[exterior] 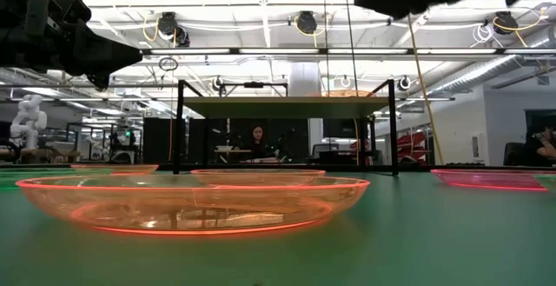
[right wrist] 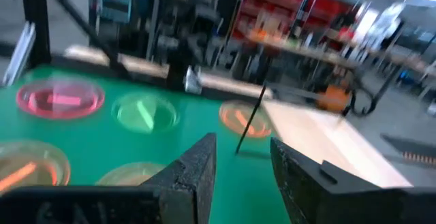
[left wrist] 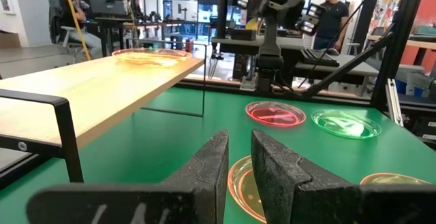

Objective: Place and stack plates onto a shelf
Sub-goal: Stack the bottom pink plate on top of the orange plate on the shelf

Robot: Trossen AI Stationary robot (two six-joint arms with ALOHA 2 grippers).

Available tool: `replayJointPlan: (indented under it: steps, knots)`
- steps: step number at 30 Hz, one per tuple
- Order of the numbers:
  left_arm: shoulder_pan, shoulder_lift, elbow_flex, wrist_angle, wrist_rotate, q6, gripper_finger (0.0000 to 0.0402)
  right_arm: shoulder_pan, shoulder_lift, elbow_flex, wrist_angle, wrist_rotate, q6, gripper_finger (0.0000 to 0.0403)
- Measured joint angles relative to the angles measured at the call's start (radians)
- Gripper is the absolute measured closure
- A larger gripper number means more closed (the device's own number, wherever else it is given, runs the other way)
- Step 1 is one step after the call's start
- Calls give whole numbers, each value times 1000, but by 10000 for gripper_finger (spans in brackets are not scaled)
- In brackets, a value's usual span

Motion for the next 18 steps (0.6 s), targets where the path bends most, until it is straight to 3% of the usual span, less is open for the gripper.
replayJointPlan:
  steps: [7, 18]
  knots:
    - [0, 0, 0, 0, 0, 0, 330, 0, -54, -185, 381, 1, 3, 282]
    - [0, 0, 0, 91, 0, -20, 330, 0, -112, -190, 362, -4, 74, 282]
